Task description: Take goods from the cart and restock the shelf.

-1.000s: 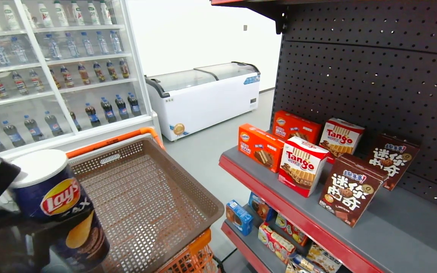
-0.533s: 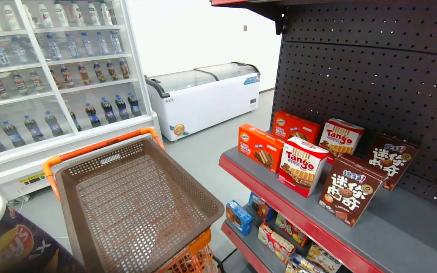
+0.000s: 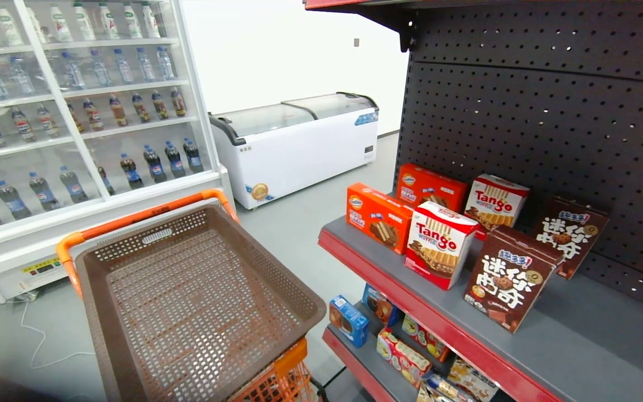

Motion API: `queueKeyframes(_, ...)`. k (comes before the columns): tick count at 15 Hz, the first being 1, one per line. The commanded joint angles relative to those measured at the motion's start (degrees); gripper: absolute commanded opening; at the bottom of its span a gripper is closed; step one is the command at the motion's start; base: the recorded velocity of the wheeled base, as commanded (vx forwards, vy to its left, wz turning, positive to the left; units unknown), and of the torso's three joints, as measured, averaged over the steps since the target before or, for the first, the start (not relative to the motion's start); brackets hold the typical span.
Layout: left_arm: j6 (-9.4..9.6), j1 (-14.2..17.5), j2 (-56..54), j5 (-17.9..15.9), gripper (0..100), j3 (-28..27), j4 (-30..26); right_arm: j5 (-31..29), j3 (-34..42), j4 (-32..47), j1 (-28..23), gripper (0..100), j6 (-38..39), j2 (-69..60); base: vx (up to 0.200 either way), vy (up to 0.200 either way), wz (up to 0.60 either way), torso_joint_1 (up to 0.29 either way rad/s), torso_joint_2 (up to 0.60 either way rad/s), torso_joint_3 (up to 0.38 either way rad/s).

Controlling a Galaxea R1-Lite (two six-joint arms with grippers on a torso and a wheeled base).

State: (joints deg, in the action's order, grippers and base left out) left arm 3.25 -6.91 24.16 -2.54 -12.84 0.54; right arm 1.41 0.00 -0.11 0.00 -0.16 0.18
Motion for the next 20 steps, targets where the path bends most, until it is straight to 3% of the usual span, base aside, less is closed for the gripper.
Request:
queueKeyframes(1, 0.00, -0.03, -3.95, -0.01, 0, 0.09, -1.33, -0.01, 0.00, -0.07, 0.00, 100, -0.02, 0.08, 0.000, 0.000, -0.60, -0.012, 0.00, 0.002)
queueKeyframes(4, -0.27, -0.12, -6.76, -0.10, 0, 0.27, -3.88, -0.01, 0.00, -0.07, 0.00, 100, -0.02, 0.08, 0.000, 0.000, -0.60, 0.006, 0.00, 0.002)
queueKeyframes(18, -0.44, -0.65, -7.55, -0.45, 0, 1.15, -4.23, -0.01, 0.00, -0.07, 0.00, 100, 0.07, 0.08, 0.000, 0.000, -0.60, 0.001, 0.00, 0.003)
queueKeyframes(20, -0.44, -0.65, -7.55, -0.45, 0, 1.06, -4.23, -0.01, 0.00, -0.07, 0.00, 100, 0.07, 0.08, 0.000, 0.000, 0.00, 0.000, 0.00, 0.000)
